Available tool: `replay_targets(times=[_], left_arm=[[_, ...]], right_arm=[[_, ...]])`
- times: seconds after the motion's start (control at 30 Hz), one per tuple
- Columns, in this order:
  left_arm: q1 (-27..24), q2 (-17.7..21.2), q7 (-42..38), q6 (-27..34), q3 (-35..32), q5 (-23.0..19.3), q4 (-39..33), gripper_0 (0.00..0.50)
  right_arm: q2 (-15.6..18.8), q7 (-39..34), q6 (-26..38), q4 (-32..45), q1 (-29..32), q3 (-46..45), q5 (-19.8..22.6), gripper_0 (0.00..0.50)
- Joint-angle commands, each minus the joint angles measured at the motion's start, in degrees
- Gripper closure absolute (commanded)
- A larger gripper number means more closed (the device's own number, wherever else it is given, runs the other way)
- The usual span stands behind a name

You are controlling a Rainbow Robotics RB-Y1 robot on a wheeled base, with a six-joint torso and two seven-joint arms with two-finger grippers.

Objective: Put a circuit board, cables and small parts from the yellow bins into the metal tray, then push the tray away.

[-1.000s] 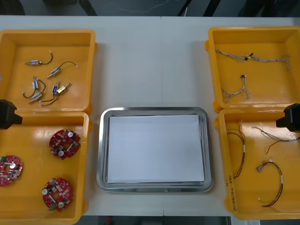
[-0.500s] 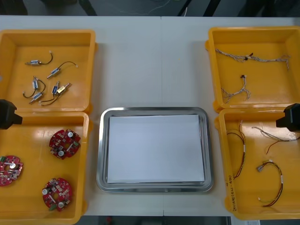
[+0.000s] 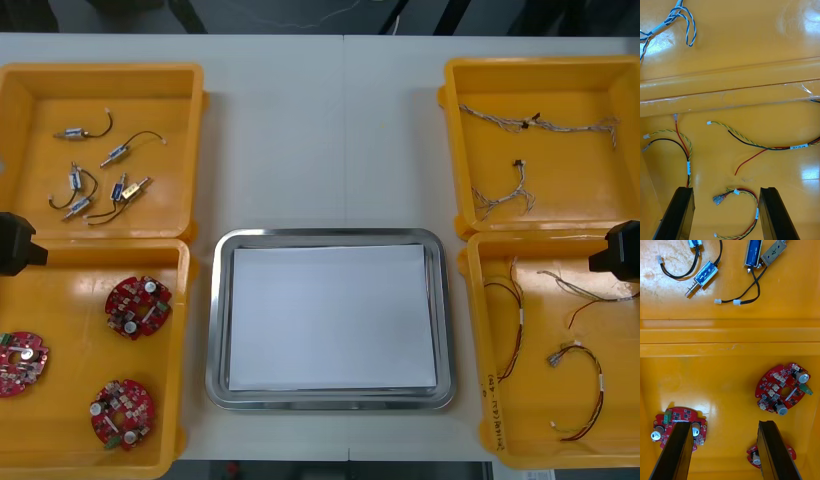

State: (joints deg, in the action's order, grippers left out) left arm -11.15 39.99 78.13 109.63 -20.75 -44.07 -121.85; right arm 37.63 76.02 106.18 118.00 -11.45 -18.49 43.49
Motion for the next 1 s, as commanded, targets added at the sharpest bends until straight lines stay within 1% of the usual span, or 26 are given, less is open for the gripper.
replay_targets(times=[0.03, 0.47, 0.5, 0.53, 0.67, 0.7, 0.77, 0.8, 0.87, 0.93, 1.0], left_arm=[[-1.33, 2.55, 2.02, 0.37, -0.61, -0.41, -0.31, 0.000], [-1.33, 2.55, 2.02, 0.37, -0.61, -0.41, -0.31, 0.000], [-0.27, 0.88, 2.02, 0.37, 0.36, -0.49, 1.00, 0.000], [-0.18, 0.53, 2.02, 0.37, 0.53, -0.58, 1.36, 0.000], [-0.89, 0.88, 2.11, 0.37, 0.53, -0.76, 1.62, 0.000], [-1.06, 0.97, 2.11, 0.37, 0.53, -0.93, 1.62, 0.000], [-1.06, 1.14, 2.38, 0.37, 0.53, -1.02, 1.62, 0.000], [-1.06, 1.32, 2.64, 0.37, 0.53, -1.28, 1.62, 0.000], [-1.06, 1.93, 3.17, 0.37, 0.53, -2.34, 1.53, 0.000], [-0.97, 2.99, 4.84, 0.37, 0.44, -4.27, 1.62, 0.000], [-0.62, 3.60, 6.24, 0.37, 0.36, -5.06, 1.62, 0.000]], right_arm=[[-0.37, -0.61, -0.10, 1.88, 0.64, -1.11, -0.25, 0.000], [-0.37, -0.61, -0.10, 1.88, 0.64, -1.11, -0.25, 0.000], [-0.37, -0.61, -0.10, 1.88, 0.64, -1.11, -0.25, 0.000], [-0.37, -0.61, -0.10, 1.88, 0.64, -1.11, -0.25, 0.000], [-0.37, -0.61, -0.10, 1.88, 0.64, -1.11, -0.25, 0.000], [-0.37, -0.79, -0.71, 2.41, -0.41, -1.98, -0.33, 0.000], [-0.37, -0.79, -1.50, 2.59, -0.50, -2.78, 0.11, 0.000], [-0.10, -0.88, -2.30, 3.55, -1.11, -3.74, 0.37, 0.000], [-0.19, -0.96, -2.30, 3.99, -1.11, -4.09, 0.55, 0.000], [-0.28, -1.05, -2.12, 4.17, -1.11, -4.01, 0.63, 0.000], [-0.10, -1.05, -2.12, 4.17, -1.11, -4.09, 0.72, 0.000]])
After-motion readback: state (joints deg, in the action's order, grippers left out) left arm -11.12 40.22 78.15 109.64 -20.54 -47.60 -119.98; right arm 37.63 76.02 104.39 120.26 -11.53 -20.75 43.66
